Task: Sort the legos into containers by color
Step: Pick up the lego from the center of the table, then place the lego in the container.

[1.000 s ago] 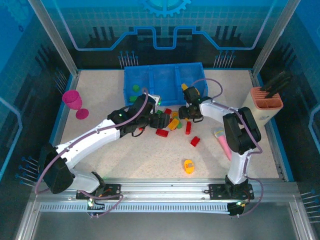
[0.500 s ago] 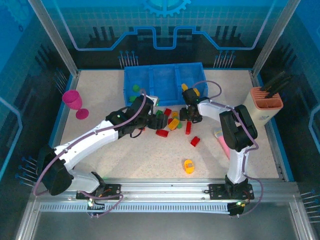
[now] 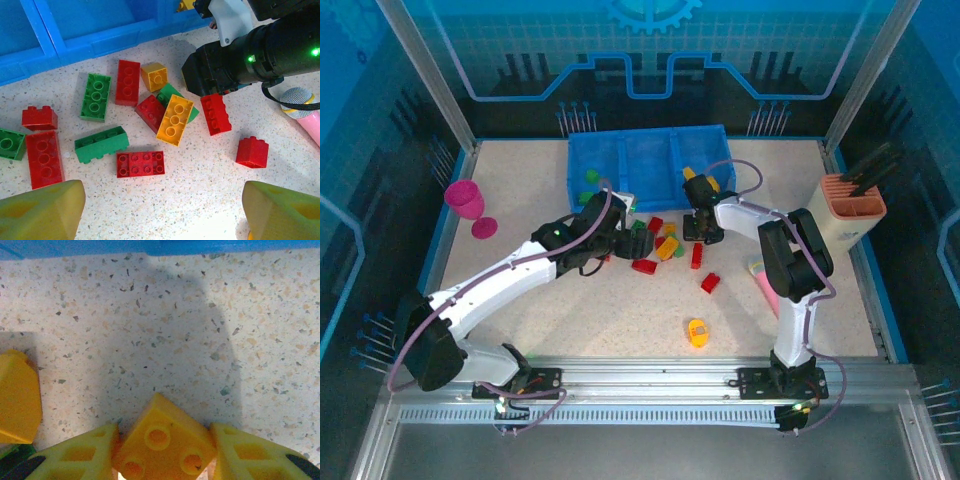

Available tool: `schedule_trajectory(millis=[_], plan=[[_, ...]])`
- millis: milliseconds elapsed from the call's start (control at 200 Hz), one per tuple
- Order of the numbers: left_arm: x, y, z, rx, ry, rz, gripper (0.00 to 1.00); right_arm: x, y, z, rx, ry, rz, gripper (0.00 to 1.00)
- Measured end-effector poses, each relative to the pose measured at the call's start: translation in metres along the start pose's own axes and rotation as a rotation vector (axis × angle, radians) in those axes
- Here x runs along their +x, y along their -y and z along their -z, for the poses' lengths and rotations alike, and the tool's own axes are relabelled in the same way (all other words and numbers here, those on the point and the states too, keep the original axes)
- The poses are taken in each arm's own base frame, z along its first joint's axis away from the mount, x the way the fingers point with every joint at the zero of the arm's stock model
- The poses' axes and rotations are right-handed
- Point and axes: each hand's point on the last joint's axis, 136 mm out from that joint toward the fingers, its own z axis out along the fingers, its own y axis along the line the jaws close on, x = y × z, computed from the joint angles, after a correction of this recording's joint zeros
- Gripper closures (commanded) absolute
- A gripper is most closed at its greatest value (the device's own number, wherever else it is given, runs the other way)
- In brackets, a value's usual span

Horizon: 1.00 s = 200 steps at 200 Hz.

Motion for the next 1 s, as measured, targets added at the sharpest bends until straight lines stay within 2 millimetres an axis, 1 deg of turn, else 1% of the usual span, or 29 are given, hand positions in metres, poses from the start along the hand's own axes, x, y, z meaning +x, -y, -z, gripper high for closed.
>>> schedule_trajectory(millis=[135,270,345,380,500,545,640,746,821,886,1001], plan=[[0.0,0.0,0.0,0.0,0.0,0.0,0.16,-0.003,0.001,0.005,-0.004,0.013,0.023,0.67],[-0.001,-0.001,0.0,-0.002,0.001,0.003,0.17,-0.017,0.005,0.024,-0.007,0.067,0.036,0.67],[-0.001,-0.003,0.0,-0.006,0.002,0.006,0.16,-0.03,0.007,0.036,-0.004,0.108,0.042,0.67],[-0.002,-0.004,0.0,-0.007,0.003,0.008,0.16,-0.041,0.007,0.044,-0.007,0.137,0.042,0.67],[-0.002,-0.005,-0.001,-0.009,0.003,0.009,0.16,-0.071,0.01,0.06,-0.012,0.211,0.042,0.67],[-0.002,-0.005,-0.001,-0.01,0.001,0.009,0.16,-0.082,0.012,0.065,-0.012,0.237,0.039,0.67],[-0.001,-0.005,-0.003,-0.012,-0.004,0.009,0.16,-0.112,0.016,0.073,-0.011,0.304,0.023,0.67],[0.0,-0.005,-0.003,-0.012,-0.005,0.009,0.16,-0.142,0.022,0.072,-0.01,0.357,0.0,0.67],[0.0,-0.006,-0.003,-0.013,-0.007,0.009,0.16,-0.159,0.026,0.063,-0.01,0.373,-0.015,0.67],[0.001,-0.006,-0.003,-0.016,-0.01,0.01,0.16,-0.169,0.028,0.054,-0.011,0.377,-0.024,0.67],[0.003,-0.007,-0.003,-0.02,-0.019,0.017,0.16,-0.18,0.027,0.034,-0.019,0.367,-0.029,0.66]])
